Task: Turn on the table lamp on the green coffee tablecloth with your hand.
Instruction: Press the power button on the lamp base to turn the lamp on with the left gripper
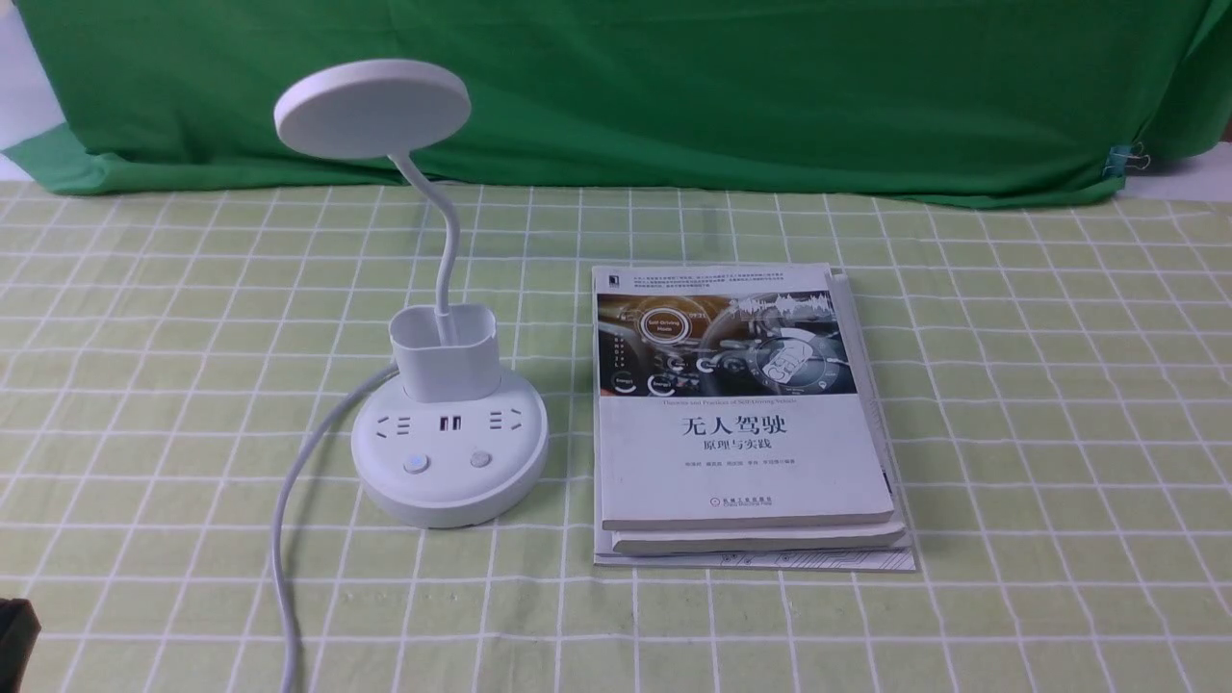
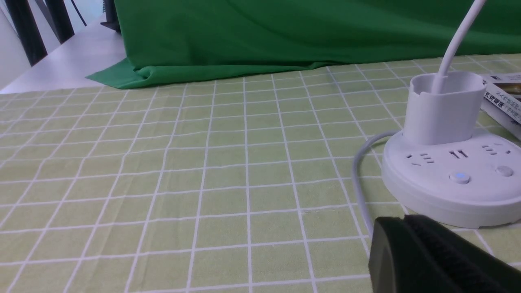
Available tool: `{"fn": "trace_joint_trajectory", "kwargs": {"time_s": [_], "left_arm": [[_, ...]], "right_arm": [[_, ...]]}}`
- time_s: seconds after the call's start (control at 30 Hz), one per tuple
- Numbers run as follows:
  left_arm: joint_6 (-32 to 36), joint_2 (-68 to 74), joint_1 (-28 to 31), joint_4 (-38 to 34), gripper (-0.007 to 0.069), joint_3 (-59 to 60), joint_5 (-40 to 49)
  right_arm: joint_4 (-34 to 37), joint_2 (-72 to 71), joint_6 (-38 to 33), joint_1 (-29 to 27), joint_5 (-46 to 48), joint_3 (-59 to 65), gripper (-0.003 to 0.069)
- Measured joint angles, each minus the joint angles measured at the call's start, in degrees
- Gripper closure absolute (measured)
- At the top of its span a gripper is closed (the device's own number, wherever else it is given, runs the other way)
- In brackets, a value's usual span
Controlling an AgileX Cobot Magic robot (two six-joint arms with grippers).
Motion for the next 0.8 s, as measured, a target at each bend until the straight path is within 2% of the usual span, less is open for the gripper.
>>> {"fn": "trace_joint_trajectory", "kwargs": {"time_s": [0.13,0.27,0.33,0.43,0.5,0.63,0.8], "left_arm": [[-1.17,0.0,0.0,-2.06,0.0624,0.0,-2.69],[-10.52,0.0,0.0,-21.88,0.0624,0.0,-11.07],[-12.27,0.0,0.0,-26.32,0.0624,0.0,-13.72],[-14.57,0.0,0.0,-28.32,0.0624,0.0,-16.37],[-16.89,0.0,0.0,-28.34,0.0624,-0.48,-16.13],[-17.45,1.58,0.0,-22.65,0.0624,-9.87,-6.18],[-13.29,14.09,-0.3,-13.07,0.0624,-26.32,8.08]], "right_arm": [[0.0,0.0,0.0,0.0,0.0,0.0,0.0417],[0.0,0.0,0.0,0.0,0.0,0.0,0.0417],[0.0,0.0,0.0,0.0,0.0,0.0,0.0417],[0.0,0.0,0.0,0.0,0.0,0.0,0.0417],[0.0,0.0,0.0,0.0,0.0,0.0,0.0417],[0.0,0.0,0.0,0.0,0.0,0.0,0.0417],[0.0,0.0,0.0,0.0,0.0,0.0,0.0417]]}}
